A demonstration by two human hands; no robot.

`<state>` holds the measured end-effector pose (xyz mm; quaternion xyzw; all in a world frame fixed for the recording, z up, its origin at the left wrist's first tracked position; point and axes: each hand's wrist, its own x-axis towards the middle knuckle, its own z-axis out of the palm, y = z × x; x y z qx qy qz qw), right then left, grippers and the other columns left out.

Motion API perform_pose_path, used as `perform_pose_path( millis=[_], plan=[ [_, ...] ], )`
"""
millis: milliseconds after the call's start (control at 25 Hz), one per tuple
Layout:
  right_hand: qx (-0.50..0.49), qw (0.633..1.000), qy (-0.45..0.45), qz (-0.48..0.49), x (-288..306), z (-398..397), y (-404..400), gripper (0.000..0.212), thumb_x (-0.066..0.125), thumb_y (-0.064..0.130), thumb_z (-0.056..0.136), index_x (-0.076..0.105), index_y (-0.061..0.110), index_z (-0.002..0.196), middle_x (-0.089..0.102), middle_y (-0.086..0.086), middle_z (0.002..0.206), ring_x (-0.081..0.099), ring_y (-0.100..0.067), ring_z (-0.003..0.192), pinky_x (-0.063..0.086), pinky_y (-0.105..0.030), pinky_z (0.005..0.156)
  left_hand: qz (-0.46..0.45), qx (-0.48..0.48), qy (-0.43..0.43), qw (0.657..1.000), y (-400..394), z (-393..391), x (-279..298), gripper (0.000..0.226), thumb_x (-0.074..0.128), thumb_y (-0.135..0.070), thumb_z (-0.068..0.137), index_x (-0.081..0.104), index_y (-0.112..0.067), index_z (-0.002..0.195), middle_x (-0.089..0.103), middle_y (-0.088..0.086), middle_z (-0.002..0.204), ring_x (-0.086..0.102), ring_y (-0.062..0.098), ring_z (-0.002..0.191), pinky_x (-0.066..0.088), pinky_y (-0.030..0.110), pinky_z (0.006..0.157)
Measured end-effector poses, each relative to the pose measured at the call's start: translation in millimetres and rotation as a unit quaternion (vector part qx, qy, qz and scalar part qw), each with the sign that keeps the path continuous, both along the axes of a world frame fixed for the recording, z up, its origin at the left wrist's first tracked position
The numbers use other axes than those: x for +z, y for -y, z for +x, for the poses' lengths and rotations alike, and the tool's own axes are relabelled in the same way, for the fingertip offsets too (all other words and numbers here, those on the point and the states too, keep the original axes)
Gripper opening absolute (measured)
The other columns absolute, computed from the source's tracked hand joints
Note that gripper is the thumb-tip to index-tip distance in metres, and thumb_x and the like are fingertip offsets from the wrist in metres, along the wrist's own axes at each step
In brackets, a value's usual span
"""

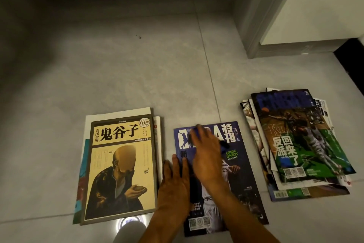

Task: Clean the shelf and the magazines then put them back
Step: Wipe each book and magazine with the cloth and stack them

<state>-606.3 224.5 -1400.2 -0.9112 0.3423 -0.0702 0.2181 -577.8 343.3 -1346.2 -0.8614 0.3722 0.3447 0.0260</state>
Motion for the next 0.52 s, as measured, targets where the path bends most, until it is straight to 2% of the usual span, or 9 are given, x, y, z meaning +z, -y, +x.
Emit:
perform_pose_path(
  millis=[80,120,160,200,280,320,360,440,520],
  plan=[
    [0.167,0.986,0.026,-0.004,-1,6,1,0.071,0.066,0.008,0.084,0.037,0.025,0.147,0.028,-0.001,0.157,0.02,-0.027,0.145,0.02,-0.049,0.118,-0.005,0.004,-0.006,1.0,0,0,0,0.114,0.067,-0.047,0.085,-0.023,-0.021,0.149,-0.029,0.01,0.156,-0.019,0.037,0.145,0.021,0.045,0.118],
    [0.22,0.975,0.011,0.002,-3,3,19,0.073,0.065,0.005,0.084,0.035,0.027,0.148,0.026,0.002,0.157,0.017,-0.023,0.146,0.015,-0.045,0.12,-0.001,-0.001,-0.012,1.0,-1,0,1,0.114,0.067,-0.046,0.085,-0.023,-0.021,0.149,-0.029,0.01,0.156,-0.019,0.037,0.145,0.019,0.045,0.118],
    [0.233,0.972,-0.007,0.012,-6,-3,37,0.077,0.063,0.001,0.084,0.031,0.029,0.149,0.022,0.005,0.159,0.012,-0.02,0.147,0.009,-0.041,0.121,0.004,-0.004,-0.015,1.0,-3,0,1,0.114,0.066,-0.047,0.085,-0.024,-0.021,0.149,-0.03,0.01,0.156,-0.02,0.037,0.145,0.017,0.045,0.118],
    [0.201,0.979,-0.027,0.02,-6,-10,52,0.08,0.061,-0.001,0.084,0.027,0.03,0.15,0.018,0.006,0.16,0.008,-0.018,0.147,0.007,-0.041,0.121,0.007,-0.002,-0.018,1.0,-5,0,2,0.114,0.066,-0.048,0.085,-0.024,-0.021,0.149,-0.03,0.009,0.156,-0.021,0.038,0.144,0.015,0.046,0.119],
    [0.079,0.997,-0.023,0.009,-3,-16,60,0.079,0.061,0.001,0.086,0.026,0.03,0.15,0.017,0.005,0.16,0.006,-0.02,0.148,0.014,-0.047,0.12,-0.006,0.009,-0.02,1.0,-5,2,3,0.114,0.066,-0.048,0.085,-0.025,-0.022,0.148,-0.031,0.008,0.156,-0.022,0.037,0.144,0.015,0.047,0.119],
    [0.052,0.998,-0.007,0.019,-1,-11,51,0.076,0.06,0.001,0.086,0.03,0.029,0.149,0.018,0.004,0.16,0.009,-0.022,0.148,0.018,-0.048,0.119,-0.006,0.01,-0.021,1.0,-4,3,2,0.114,0.066,-0.047,0.085,-0.025,-0.022,0.148,-0.031,0.007,0.156,-0.022,0.037,0.144,0.017,0.048,0.119],
    [0.077,0.997,0.003,0.031,1,-2,38,0.073,0.06,-0.001,0.085,0.035,0.028,0.148,0.02,0.002,0.159,0.013,-0.024,0.147,0.021,-0.048,0.119,-0.004,0.009,-0.02,1.0,-3,2,1,0.114,0.067,-0.045,0.085,-0.025,-0.023,0.149,-0.031,0.006,0.156,-0.022,0.037,0.144,0.018,0.047,0.118],
    [0.199,0.979,0.025,0.042,-1,17,21,0.072,0.063,-0.002,0.083,0.042,0.027,0.145,0.022,-0.001,0.159,0.02,-0.027,0.145,0.025,-0.046,0.117,-0.014,0.026,-0.008,1.0,1,1,6,0.116,0.068,-0.045,0.084,-0.025,-0.022,0.148,-0.033,0.006,0.155,-0.023,0.034,0.144,0.017,0.047,0.118],
    [0.215,0.975,0.038,0.046,-2,30,23,0.073,0.063,-0.004,0.082,0.042,0.028,0.144,0.023,-0.004,0.157,0.022,-0.027,0.144,0.028,-0.044,0.117,-0.05,0.036,0.041,0.997,1,-4,5,0.121,0.07,-0.053,0.078,-0.019,-0.016,0.151,-0.03,0.009,0.155,-0.023,0.033,0.144,0.014,0.046,0.119]
  ],
)
